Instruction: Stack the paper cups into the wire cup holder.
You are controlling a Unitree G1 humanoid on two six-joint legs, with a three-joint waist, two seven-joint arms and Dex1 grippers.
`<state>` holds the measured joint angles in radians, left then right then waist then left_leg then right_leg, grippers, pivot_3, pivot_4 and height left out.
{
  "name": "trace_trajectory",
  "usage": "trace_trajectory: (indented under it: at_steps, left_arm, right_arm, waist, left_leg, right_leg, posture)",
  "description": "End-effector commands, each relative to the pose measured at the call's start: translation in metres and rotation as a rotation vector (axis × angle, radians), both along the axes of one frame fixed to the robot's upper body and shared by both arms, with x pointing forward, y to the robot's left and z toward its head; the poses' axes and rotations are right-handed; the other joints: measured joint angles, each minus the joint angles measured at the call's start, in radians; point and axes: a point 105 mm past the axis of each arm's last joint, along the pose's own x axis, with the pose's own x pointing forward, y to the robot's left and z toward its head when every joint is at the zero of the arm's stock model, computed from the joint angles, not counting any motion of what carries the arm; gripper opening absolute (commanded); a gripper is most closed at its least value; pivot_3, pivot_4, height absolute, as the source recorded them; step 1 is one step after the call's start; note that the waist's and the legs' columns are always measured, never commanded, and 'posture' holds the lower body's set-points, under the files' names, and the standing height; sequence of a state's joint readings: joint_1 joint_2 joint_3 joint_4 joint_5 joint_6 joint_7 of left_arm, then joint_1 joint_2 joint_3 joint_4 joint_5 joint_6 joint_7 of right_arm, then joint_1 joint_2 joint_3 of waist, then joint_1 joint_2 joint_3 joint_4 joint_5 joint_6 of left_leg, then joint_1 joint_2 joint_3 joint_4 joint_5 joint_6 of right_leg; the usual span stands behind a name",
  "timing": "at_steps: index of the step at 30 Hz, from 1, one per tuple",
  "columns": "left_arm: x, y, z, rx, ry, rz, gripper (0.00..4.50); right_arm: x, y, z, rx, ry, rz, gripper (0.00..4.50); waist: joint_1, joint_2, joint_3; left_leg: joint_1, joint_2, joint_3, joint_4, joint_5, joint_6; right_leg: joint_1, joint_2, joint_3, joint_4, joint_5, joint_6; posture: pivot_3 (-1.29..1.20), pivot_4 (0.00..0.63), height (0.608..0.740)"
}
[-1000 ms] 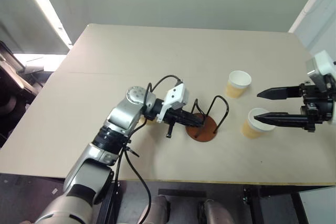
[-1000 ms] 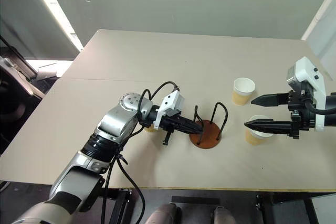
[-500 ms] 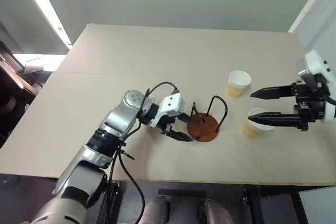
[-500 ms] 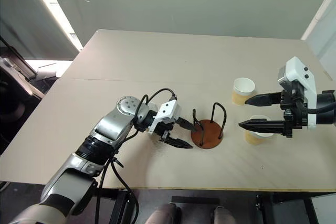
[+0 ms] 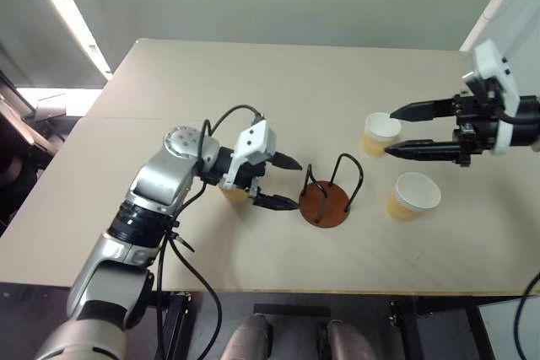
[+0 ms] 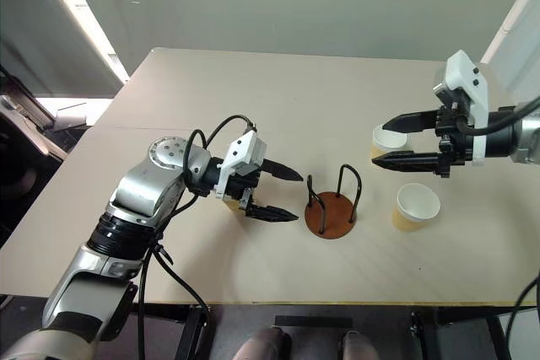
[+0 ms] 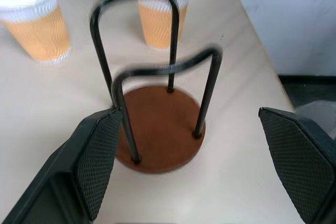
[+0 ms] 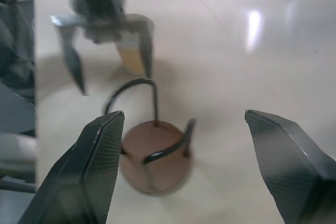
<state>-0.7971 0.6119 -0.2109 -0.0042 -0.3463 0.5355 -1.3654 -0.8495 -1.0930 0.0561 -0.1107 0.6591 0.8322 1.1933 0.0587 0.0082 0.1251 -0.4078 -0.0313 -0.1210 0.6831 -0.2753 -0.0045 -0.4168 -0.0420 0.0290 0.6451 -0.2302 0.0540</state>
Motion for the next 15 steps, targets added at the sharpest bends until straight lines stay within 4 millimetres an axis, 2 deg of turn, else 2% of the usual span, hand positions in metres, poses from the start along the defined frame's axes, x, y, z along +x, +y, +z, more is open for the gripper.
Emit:
trace_trajectory:
  at_steps: [1, 5, 9, 11, 15]
  left_arm:
    - [-0.005, 0.009, 0.041, -0.073, -0.08, 0.026, 4.5]
    - [-0.007, 0.03, 0.053, -0.062, -0.08, 0.095, 4.5]
    - [-0.004, 0.049, 0.058, -0.035, -0.109, 0.174, 4.5]
    - [0.0, 0.061, 0.063, -0.036, -0.131, 0.238, 4.5]
    - [0.001, 0.067, 0.066, -0.033, -0.146, 0.272, 4.5]
  right_arm:
    - [0.014, -0.006, -0.003, -0.064, -0.027, -0.012, 4.48]
    - [0.039, -0.006, -0.015, -0.158, -0.109, -0.03, 4.48]
    - [0.053, 0.0, -0.024, -0.231, -0.155, 0.01, 4.48]
    - [0.068, -0.001, -0.03, -0.308, -0.186, 0.004, 4.48]
    - [0.087, -0.009, -0.041, -0.423, -0.208, -0.011, 4.48]
  waist:
    - [0.0, 0.0, 0.0]
    - [-0.003, 0.0, 0.0]
    - [-0.005, 0.0, 0.0]
    - [-0.007, 0.0, 0.0]
    - [-0.004, 0.0, 0.0]
  left_leg:
    - [0.0, 0.0, 0.0, 0.0, 0.0, 0.0]
    - [0.0, 0.0, 0.0, -0.001, 0.0, 0.0]
    - [0.0, 0.0, 0.0, -0.001, 0.0, 0.0]
    - [0.0, 0.0, -0.001, -0.001, 0.0, 0.0]
    - [-0.001, 0.0, -0.001, -0.002, 0.0, 0.0]
  right_leg:
    - [0.0, 0.0, 0.0, 0.0, 0.0, 0.0]
    - [0.0, 0.0, 0.0, 0.0, 0.0, 0.0]
    - [-0.001, 0.0, 0.0, 0.0, 0.0, 0.0]
    - [-0.001, 0.0, -0.001, 0.0, 0.0, 0.0]
    - [-0.001, 0.0, -0.001, 0.0, 0.0, -0.001]
  posture:
    - [0.0, 0.15, 0.74]
    - [0.0, 0.15, 0.74]
    - [0.0, 0.15, 0.74]
    - [0.0, 0.15, 0.74]
    - [0.0, 0.15, 0.74]
